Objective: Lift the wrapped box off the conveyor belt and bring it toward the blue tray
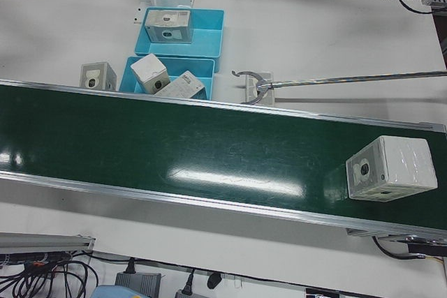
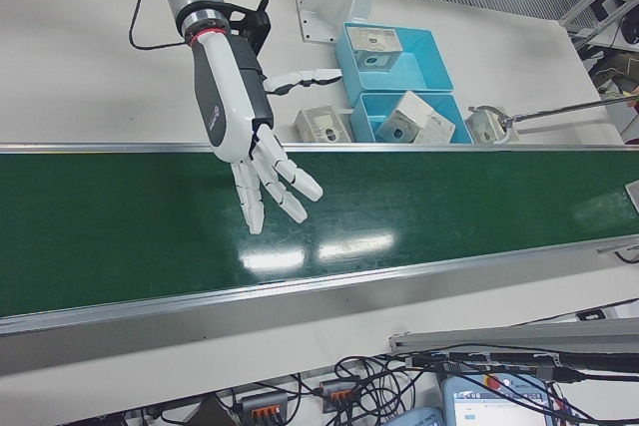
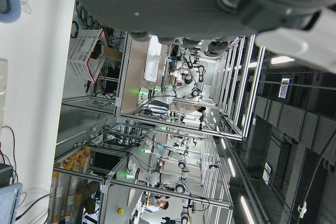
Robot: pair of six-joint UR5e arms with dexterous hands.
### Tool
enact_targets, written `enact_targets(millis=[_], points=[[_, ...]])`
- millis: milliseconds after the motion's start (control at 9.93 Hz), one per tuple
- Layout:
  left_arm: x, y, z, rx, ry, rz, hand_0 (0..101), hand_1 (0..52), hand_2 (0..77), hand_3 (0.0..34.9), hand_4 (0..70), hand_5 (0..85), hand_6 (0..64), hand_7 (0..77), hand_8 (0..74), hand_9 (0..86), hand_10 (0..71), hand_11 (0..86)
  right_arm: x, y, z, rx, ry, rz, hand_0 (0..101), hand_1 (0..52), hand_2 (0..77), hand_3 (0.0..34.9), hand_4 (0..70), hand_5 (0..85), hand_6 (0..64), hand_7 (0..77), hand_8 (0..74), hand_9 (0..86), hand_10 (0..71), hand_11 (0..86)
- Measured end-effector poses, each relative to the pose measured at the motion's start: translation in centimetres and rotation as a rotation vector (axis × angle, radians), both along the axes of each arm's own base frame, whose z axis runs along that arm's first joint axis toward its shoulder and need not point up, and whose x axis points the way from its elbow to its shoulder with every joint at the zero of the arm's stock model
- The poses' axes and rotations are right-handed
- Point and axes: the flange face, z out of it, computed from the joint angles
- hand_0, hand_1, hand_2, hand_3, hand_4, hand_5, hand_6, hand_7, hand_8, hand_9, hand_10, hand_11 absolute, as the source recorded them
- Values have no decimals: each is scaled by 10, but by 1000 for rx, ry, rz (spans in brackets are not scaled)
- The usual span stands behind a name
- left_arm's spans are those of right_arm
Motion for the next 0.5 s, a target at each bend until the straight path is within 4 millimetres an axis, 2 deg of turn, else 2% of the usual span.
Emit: enact_targets(millis=[101,302,503], points=[[0,0,0,0,0,0,0,0,11,0,0,5,0,5,5,5,0,0,-5,-7,1,2,-5,0,397,71,98,301,38,131,0,120,0,11,44,65],[0,0,0,0,0,0,0,0,5,0,0,5,0,5,5,0,0,0,-5,-14,1,9,-11,0,395,82,98,301,11,93,0,120,0,11,44,65],[0,0,0,0,0,0,0,0,11,0,0,5,0,5,5,0,0,0,-7,-16,-6,21,-20,-6,395,82,109,302,27,120,0,114,0,11,44,71]])
